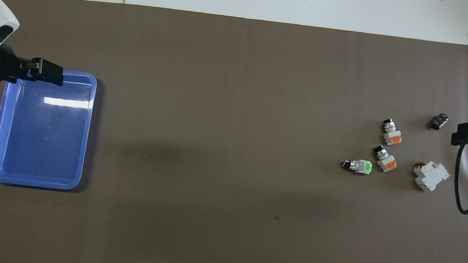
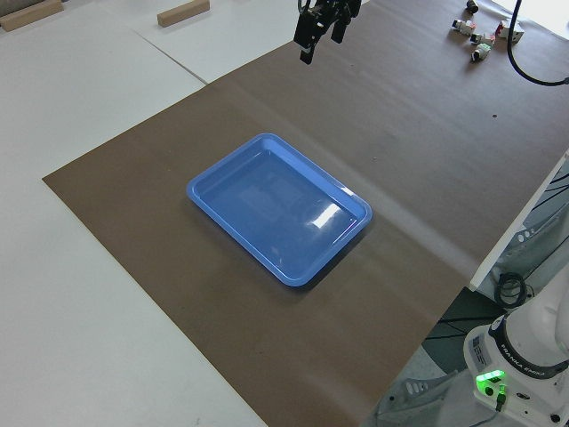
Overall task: Turn and place switch with both arms
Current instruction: 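Reach the right gripper down to the green-topped white switch, then grasp the green-topped switch with the right gripper and lift it, then carry the switch toward the center while the left gripper reaches toward it, then bring the left gripper to the switch held by the right gripper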
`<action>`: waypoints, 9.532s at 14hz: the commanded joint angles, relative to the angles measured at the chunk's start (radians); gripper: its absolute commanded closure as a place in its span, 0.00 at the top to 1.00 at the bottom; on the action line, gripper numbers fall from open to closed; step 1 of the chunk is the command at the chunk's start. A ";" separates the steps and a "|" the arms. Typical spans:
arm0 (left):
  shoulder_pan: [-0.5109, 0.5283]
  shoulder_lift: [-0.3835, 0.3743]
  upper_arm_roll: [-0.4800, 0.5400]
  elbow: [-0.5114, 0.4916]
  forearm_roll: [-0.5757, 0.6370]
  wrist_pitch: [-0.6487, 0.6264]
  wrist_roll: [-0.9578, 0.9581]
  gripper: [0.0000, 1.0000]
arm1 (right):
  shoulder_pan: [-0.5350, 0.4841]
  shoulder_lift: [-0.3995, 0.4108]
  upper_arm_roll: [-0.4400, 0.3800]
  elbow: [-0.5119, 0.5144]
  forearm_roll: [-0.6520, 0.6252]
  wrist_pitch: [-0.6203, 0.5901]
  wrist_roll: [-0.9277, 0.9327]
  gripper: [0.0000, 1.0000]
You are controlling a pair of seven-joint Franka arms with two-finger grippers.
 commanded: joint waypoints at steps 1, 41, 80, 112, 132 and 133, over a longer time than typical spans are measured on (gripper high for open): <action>0.007 -0.027 -0.005 -0.027 0.018 -0.004 -0.011 1.00 | -0.012 -0.020 0.012 -0.026 -0.010 0.014 0.010 1.00; 0.007 -0.027 -0.005 -0.027 0.018 -0.004 -0.011 1.00 | 0.017 0.083 0.012 -0.848 0.049 0.985 -1.542 0.81; -0.012 -0.037 -0.014 -0.031 0.008 -0.031 -0.017 1.00 | 0.586 0.161 0.084 -0.403 0.883 1.108 -1.418 0.00; -0.123 -0.036 -0.026 -0.207 -0.787 0.125 0.515 0.45 | 0.597 0.163 0.084 -0.405 0.882 1.141 -1.404 0.00; -0.179 -0.040 -0.025 -0.241 -0.782 0.176 0.598 0.21 | 0.597 0.163 0.084 -0.403 0.882 1.144 -1.390 0.00; -0.179 -0.040 -0.025 -0.241 -0.782 0.177 0.598 0.15 | 0.597 0.163 0.084 -0.403 0.882 1.144 -1.390 0.00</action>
